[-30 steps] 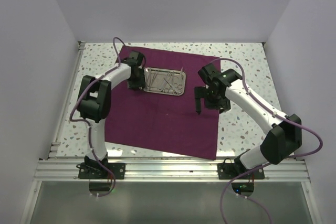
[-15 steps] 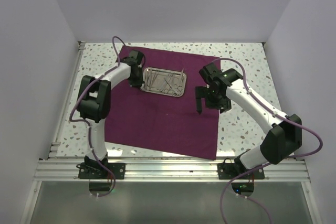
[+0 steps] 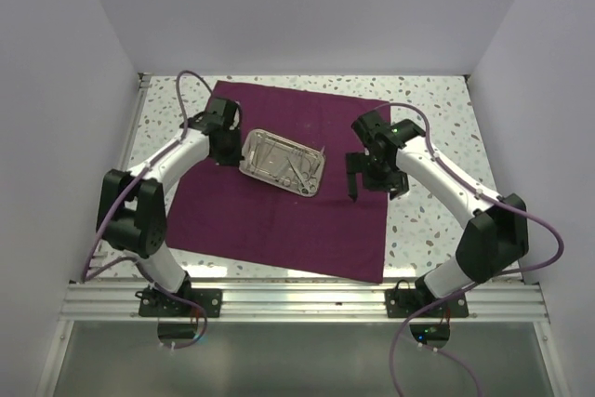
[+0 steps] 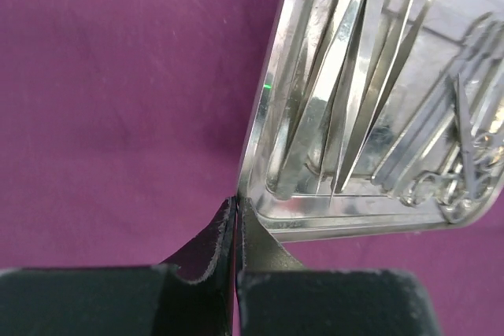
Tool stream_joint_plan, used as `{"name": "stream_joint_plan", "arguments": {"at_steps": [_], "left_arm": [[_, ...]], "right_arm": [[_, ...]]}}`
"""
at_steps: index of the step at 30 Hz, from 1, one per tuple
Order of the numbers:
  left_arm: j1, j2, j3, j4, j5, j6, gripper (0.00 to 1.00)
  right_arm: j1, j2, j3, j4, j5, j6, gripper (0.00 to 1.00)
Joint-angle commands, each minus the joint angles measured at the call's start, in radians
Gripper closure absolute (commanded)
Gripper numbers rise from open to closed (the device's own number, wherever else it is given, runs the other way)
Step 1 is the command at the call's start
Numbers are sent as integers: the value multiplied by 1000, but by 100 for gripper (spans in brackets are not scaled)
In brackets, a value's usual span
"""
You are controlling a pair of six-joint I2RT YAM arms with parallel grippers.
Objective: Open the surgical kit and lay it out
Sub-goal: Move the container from the surgical kit.
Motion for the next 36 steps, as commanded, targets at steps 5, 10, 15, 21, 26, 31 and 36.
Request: {"name": "stream_joint_plan", "arguments": {"at_steps": [5, 10, 15, 21, 26, 31, 36], "left_arm": [[-13, -234, -158, -45, 106, -3, 100], [-34, -330, -282, -52, 128, -53, 100], [-71, -416, -410, -54, 128, -91, 100], [-160, -495, -461, -95, 86, -147, 100], [-211, -496, -479, -135, 68, -194, 100], [-215, -518, -511, -184, 80, -250, 95], [-215, -548, -490, -248, 62, -261, 18]], "right_arm": [[-17, 92, 26, 52, 15, -31, 1], [-23, 132, 44, 61, 23, -41, 2], [-29, 147, 47, 60, 30, -50, 2], [-35, 134, 29, 58, 55, -51, 2], [-40, 112, 10, 67, 60, -31, 2], [-49, 106, -4, 80, 58, -18, 1], [-81, 103, -3, 96, 83, 19, 2]]}}
